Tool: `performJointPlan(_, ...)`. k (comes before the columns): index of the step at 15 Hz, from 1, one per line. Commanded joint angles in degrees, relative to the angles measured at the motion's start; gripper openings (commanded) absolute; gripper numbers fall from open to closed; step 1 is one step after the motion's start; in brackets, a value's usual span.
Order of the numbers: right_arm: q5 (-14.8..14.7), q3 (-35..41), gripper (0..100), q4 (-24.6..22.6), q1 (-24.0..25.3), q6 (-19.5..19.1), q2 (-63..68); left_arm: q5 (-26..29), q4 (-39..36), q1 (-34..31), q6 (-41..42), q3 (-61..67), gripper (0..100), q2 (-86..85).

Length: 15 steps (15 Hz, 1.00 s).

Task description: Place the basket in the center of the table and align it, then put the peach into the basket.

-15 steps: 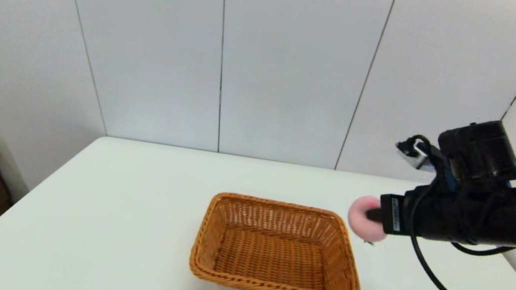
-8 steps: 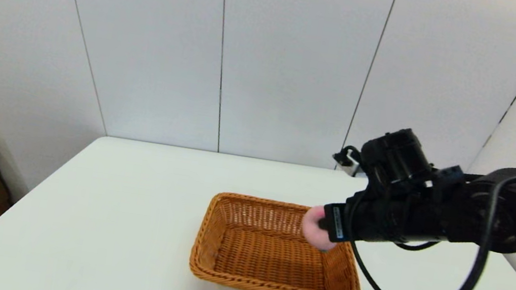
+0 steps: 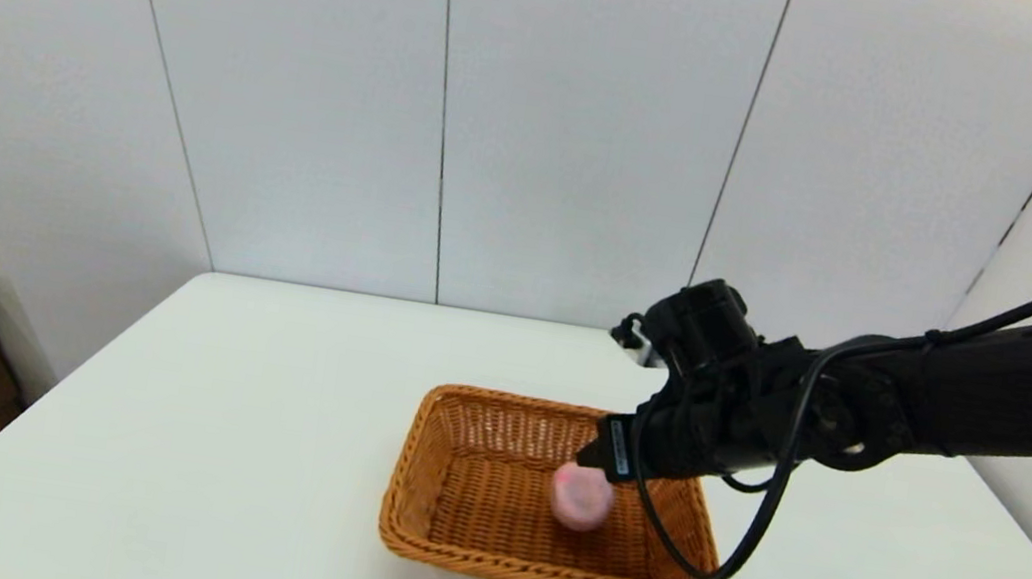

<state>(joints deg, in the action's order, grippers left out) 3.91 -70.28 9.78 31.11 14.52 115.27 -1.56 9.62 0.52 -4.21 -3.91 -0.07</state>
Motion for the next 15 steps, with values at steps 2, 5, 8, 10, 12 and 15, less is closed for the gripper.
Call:
performJointPlan(2, 0.2, 0.6, 100, 0.7, -8.0, 1.1, -6.8, 0.0, 0.0, 0.0, 0.0, 0.0, 100, 0.0)
performJointPlan(5, 0.4, 2.9, 100, 0.7, -20.7, -2.3, -12.0, 0.0, 0.0, 0.0, 0.0, 0.0, 100, 0.0)
performJointPlan(8, 0.7, 5.2, 100, 0.7, -26.8, -2.7, -16.8, 0.0, 0.0, 0.0, 0.0, 0.0, 100, 0.0)
performJointPlan(10, 1.6, 9.5, 100, 0.5, -29.1, -2.7, -24.4, 0.0, 0.0, 0.0, 0.0, 0.0, 100, 0.0)
performJointPlan(12, 4.9, 14.6, 100, 0.7, -29.9, -3.3, -32.2, 0.0, 0.0, 0.0, 0.0, 0.0, 100, 0.0)
performJointPlan(15, 6.8, 25.2, 100, 0.1, -29.0, -3.4, -46.2, 0.0, 0.0, 0.0, 0.0, 0.0, 100, 0.0)
